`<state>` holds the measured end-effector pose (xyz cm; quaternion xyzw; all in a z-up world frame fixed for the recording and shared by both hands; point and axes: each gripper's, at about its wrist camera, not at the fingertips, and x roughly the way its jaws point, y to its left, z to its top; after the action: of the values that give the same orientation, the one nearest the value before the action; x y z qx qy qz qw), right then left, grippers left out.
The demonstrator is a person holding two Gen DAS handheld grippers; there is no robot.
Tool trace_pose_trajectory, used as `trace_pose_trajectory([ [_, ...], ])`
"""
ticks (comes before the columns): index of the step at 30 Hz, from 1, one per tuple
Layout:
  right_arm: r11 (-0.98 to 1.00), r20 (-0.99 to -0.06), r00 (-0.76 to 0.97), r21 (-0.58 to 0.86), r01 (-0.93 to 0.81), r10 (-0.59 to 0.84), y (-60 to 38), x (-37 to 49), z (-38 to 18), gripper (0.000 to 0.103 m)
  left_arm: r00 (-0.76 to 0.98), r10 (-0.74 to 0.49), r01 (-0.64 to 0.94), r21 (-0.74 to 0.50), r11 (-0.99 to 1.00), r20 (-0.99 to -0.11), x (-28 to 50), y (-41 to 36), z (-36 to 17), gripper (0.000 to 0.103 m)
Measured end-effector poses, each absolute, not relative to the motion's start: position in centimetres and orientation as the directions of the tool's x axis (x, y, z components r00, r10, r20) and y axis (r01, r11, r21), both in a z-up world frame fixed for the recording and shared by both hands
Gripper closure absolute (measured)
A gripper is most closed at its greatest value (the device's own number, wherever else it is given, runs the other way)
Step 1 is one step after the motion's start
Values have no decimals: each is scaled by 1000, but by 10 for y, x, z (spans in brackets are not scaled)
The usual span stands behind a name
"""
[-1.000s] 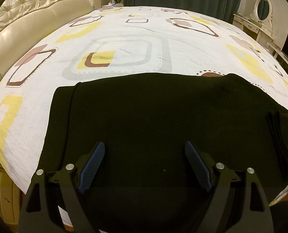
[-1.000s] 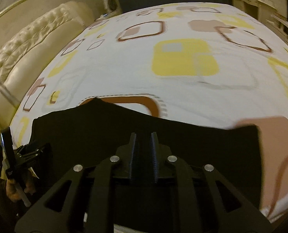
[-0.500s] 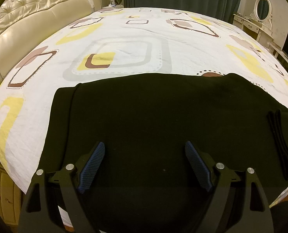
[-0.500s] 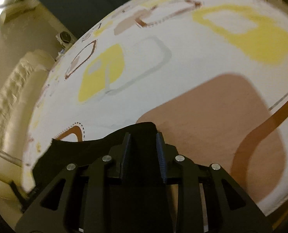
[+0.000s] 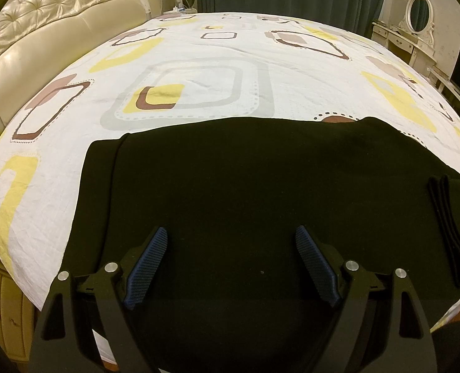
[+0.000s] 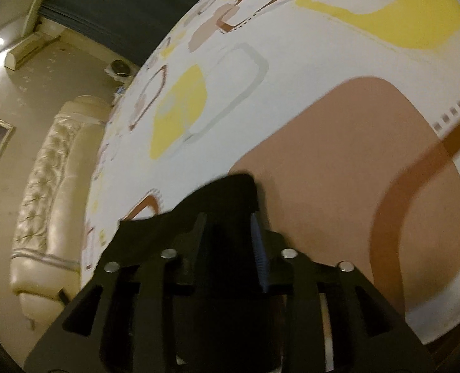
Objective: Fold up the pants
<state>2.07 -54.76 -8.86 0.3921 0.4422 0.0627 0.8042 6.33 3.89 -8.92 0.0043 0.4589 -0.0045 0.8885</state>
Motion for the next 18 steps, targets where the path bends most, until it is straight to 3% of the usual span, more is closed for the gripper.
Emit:
trace_pose_trajectory([
  [4, 669, -661, 572, 702, 244, 486, -547, -9, -89, 61, 578, -6, 12, 2, 1000, -816, 63, 39, -89, 19],
  [9, 667, -674, 528, 703, 246, 516, -537, -30, -101, 59, 579, -3, 13, 5, 1000, -815, 63, 39, -89, 19],
  [18, 748, -747, 490, 614, 251, 449, -526, -34, -109, 79, 581, -1, 15, 9, 1000, -814, 63, 37, -89, 19],
])
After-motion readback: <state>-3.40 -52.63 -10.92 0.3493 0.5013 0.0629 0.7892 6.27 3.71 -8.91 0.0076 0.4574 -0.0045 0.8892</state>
